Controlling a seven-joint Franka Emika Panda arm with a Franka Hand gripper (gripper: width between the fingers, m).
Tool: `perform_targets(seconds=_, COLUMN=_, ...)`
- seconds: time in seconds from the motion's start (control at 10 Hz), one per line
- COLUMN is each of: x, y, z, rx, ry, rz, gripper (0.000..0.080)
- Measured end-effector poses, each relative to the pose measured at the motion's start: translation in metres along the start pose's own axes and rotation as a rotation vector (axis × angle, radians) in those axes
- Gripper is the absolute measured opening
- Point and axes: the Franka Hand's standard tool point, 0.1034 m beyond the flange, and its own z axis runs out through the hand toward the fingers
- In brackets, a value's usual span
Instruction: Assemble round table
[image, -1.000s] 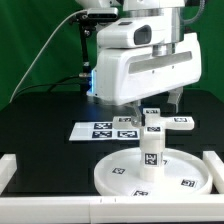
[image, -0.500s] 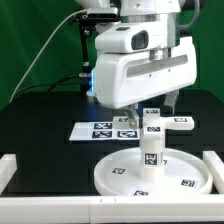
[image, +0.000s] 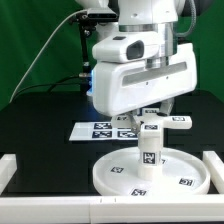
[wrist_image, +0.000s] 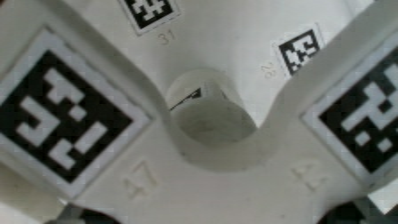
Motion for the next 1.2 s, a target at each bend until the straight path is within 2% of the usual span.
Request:
perform_targets(seconds=0.4, x=0.0014, y=-0.0018, z=0.0001, rx=0.001, ry=0.002, rz=0.341, gripper=0.0446)
perform_targets(seconds=0.5, x=0.0054, y=-0.0026, z=-0.0004, rx=-0.014, ry=0.027, rz=0.488, gripper=0.0446)
perform_targets(seconds=0.6, x=0.0051, y=-0.0017, z=0.0, rx=-0.014, ry=0.031, rz=0.626, gripper=0.0446)
perform_targets(seconds=0.8, x=0.0064, y=-0.0007, z=-0.0001, rx=-0.004, ry=0.059, rz=0.879, gripper=0.0448)
perform_targets(seconds=1.0, x=0.0063, y=-0.0006, z=0.0001, rx=0.017, ry=0.062, rz=1.199, gripper=0.0448)
perform_targets(seconds=1.2, x=0.0053, y=0.0007, z=0.0003, rx=0.036, ry=0.061, rz=1.403, gripper=0.0448)
